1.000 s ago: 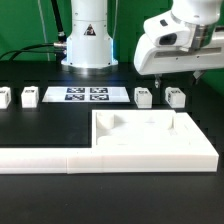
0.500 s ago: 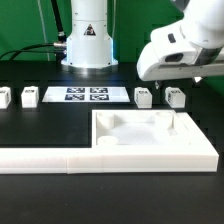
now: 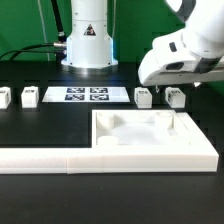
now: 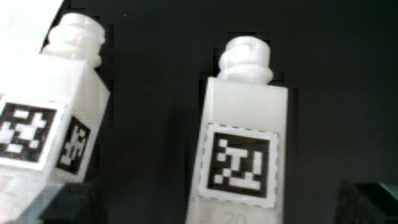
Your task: Assemble square table
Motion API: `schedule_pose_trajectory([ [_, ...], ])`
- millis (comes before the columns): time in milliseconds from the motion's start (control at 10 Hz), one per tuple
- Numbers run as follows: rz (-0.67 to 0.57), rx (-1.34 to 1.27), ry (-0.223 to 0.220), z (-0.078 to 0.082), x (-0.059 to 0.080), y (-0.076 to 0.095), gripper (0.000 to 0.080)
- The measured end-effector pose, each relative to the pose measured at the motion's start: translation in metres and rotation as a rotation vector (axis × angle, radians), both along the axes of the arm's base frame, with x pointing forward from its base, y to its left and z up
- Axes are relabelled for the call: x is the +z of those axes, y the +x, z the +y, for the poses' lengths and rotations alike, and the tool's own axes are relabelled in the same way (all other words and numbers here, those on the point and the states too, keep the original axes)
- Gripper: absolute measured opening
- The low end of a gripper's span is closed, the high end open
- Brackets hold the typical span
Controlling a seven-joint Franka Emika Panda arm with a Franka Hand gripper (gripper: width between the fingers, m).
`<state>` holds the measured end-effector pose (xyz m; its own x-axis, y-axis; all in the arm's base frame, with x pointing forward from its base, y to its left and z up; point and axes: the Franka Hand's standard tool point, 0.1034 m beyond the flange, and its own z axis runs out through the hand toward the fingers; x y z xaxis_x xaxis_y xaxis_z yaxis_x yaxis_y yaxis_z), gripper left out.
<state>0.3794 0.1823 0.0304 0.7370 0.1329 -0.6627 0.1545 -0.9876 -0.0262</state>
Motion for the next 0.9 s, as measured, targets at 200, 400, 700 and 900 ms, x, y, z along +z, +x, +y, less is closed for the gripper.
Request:
schedule_pose_trajectory([
  [200, 0.116, 0.010, -0.019, 0.002, -0.005, -0.003, 0.0649],
  [400, 0.123, 0.016, -0.018, 0.006, -0.007, -0.004, 0.0649],
  [700, 0.125, 0.019, -0.017, 0.007, -0.014, -0.011, 0.0649],
  [900, 0.135, 0.020, -0.021, 0.005, -0.016, -0.017, 0.0649],
])
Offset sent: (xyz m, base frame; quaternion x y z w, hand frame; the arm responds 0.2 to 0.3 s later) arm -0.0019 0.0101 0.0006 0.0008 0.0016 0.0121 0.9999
